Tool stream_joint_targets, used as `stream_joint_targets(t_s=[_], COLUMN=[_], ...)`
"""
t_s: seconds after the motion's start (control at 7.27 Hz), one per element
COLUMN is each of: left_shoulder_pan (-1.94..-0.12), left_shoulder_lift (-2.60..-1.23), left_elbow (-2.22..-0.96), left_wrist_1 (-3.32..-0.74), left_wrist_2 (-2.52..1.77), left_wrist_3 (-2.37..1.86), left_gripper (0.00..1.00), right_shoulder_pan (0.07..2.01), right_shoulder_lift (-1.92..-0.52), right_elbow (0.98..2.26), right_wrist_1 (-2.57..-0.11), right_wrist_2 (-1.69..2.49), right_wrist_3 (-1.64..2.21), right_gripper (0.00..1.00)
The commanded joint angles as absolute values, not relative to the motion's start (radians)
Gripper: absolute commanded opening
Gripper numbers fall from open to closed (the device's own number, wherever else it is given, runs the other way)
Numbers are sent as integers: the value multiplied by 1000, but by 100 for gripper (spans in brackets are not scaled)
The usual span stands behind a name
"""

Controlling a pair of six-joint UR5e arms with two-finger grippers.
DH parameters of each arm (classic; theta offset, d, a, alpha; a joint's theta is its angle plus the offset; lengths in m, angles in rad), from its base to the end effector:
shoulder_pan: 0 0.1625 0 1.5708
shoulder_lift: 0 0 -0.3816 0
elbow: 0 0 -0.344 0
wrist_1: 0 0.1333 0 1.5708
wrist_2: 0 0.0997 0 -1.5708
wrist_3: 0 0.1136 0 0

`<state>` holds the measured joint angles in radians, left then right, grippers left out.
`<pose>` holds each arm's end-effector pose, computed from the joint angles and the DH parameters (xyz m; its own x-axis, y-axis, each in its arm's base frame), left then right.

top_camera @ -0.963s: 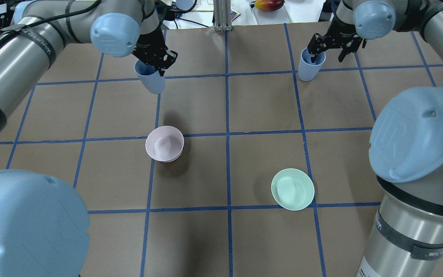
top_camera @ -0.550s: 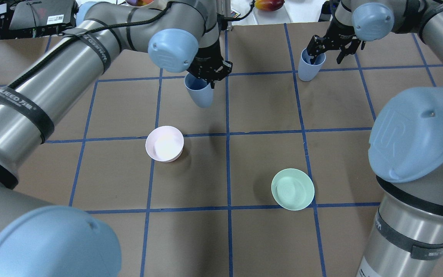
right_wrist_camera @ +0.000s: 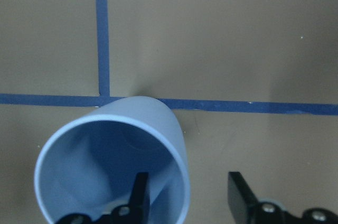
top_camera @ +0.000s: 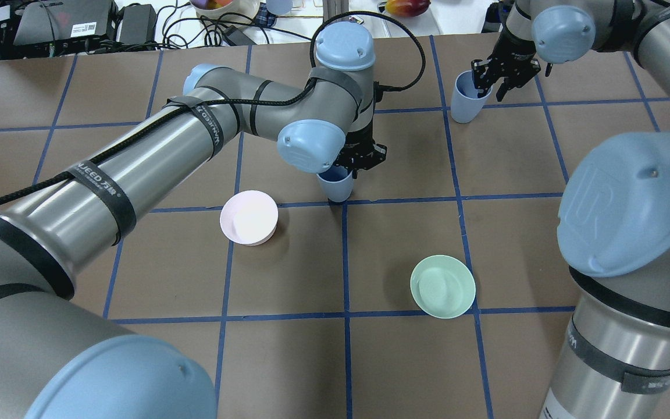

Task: Stack blue cups with both arms

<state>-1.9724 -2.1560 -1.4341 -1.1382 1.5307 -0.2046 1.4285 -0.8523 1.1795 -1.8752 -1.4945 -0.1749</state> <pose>-0.3687 -0.5155 0.2164 -0.9802 0.1949 0.0360 0.1958 0.9804 0.0237 0.0449 -0.6874 0.2237 -0.9964 -0.0313 -0.0790 -0.0321 0.9994 0.0092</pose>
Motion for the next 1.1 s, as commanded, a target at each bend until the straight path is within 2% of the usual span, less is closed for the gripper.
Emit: stream_joint_targets(t_s=[0.0, 0.14, 0.28, 0.69, 0.96], left_shoulder_pan=[-1964, -1947, -1913, -1827, -1732], left_shoulder_lift=[-2123, -2093, -2048, -1918, -1820], left_elbow=[-1448, -1431, -1381, -1110, -1138], left_wrist_1=[-1132, -1150, -1283, -1807, -1995], left_wrist_2=[1455, 1453, 1454, 1474, 1482], left_wrist_3=[-216, -225, -233, -230, -216], left_gripper=[100, 100, 100, 100, 100], right_shoulder_pan=[1431, 1433, 1433, 1445, 1521], right_shoulder_lift=[-853, -853, -854, -896, -955], right_elbow=[1178, 1178, 1178, 1152, 1155], right_wrist_1=[-1876, -1876, -1875, -1858, -1769], right_wrist_2=[-1496, -1496, -1494, -1499, -1511], right_wrist_3=[-173, -173, -173, -131, 16], right_gripper=[20, 8, 0, 0, 0])
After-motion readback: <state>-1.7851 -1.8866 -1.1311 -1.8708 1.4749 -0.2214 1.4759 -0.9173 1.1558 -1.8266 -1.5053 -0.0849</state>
